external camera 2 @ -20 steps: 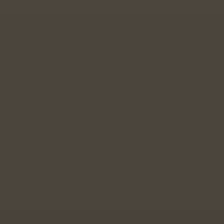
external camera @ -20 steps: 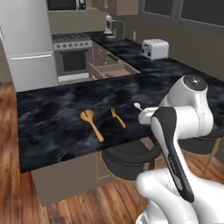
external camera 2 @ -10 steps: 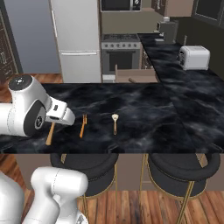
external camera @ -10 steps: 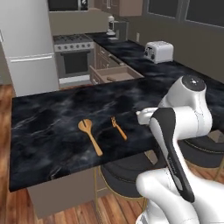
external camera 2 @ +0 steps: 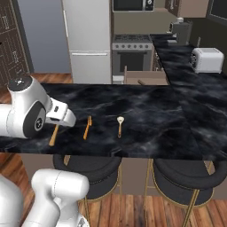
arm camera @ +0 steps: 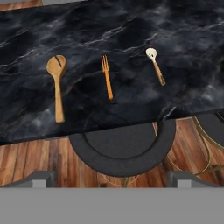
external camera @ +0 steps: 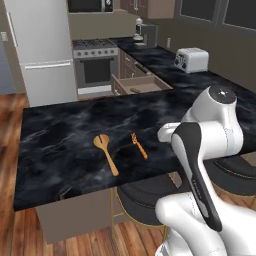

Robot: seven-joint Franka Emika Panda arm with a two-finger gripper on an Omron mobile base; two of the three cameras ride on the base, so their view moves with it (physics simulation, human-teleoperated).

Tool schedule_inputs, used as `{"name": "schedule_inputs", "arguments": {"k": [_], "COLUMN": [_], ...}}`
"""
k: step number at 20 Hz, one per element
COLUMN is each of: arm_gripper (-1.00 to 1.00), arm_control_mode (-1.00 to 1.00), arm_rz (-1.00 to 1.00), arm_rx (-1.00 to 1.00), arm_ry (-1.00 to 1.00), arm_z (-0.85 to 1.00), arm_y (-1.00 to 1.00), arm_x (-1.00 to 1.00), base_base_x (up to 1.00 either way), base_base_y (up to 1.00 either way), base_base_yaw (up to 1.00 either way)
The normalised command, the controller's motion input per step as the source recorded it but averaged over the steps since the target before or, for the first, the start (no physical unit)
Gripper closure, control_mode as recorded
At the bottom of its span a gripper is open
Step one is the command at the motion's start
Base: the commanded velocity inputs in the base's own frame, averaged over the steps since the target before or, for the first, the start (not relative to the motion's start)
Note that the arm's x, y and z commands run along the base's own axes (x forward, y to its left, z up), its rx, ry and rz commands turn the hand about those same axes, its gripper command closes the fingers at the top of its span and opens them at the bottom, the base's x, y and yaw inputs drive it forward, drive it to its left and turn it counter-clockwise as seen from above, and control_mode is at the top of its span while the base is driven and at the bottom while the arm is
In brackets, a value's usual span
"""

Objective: Pick up the metallic utensils from the counter and place them in the open drawer. Make sure not to pick up any wooden utensils.

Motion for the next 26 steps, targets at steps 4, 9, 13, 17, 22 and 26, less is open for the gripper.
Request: {"name": "schedule_inputs", "arguments": {"k": [4, 9, 13, 17, 22, 26], "arm_gripper": [-1.0, -1.0, -1.0, -1.0, -1.0, -1.0], "arm_control_mode": [-1.0, -1.0, -1.0, -1.0, -1.0, -1.0], "arm_rz": [0.0, 0.05, 0.09, 0.15, 0.18, 0.15], "arm_rx": [0.0, 0.01, 0.02, 0.03, 0.0, -0.02], "arm_ry": [0.0, 0.18, 0.28, 0.25, 0.11, 0.01], "arm_z": [0.0, 0.0, 0.0, -0.29, -0.69, -0.59], "arm_y": [0.0, 0.0, 0.0, 0.0, 0.0, 0.0], "arm_x": [0.15, 1.0, 1.0, 1.0, 1.0, 0.93], "base_base_x": [0.06, 0.0, 0.0, 0.0, 0.0, 0.0], "base_base_y": [0.0, 0.0, 0.0, 0.0, 0.0, 0.0], "base_base_yaw": [0.0, 0.0, 0.0, 0.0, 0.0, 0.0]}}
